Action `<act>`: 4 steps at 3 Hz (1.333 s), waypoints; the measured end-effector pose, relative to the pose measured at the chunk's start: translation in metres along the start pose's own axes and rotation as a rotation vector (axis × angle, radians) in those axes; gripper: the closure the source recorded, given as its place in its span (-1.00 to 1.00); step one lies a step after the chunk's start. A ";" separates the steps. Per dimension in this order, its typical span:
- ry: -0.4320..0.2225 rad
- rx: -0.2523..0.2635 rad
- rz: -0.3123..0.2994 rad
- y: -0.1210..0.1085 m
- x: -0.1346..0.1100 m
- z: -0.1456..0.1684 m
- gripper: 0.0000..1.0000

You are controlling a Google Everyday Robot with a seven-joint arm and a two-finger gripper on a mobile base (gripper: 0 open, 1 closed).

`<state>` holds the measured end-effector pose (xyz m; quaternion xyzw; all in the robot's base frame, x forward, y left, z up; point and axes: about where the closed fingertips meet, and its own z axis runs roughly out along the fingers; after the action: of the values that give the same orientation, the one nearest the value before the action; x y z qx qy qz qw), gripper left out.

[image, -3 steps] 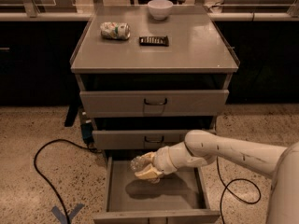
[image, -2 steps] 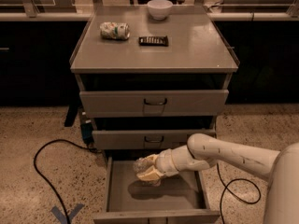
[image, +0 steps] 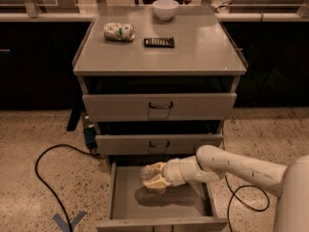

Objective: Place water bottle into bottom drawer

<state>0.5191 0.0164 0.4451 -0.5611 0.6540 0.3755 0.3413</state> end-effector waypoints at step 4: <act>-0.051 0.104 0.063 -0.062 0.108 0.042 1.00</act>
Offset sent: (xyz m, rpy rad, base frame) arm 0.0707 -0.0219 -0.1231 -0.0188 -0.0766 -0.0771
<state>0.5663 -0.0042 0.3247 -0.5118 0.6811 0.3658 0.3747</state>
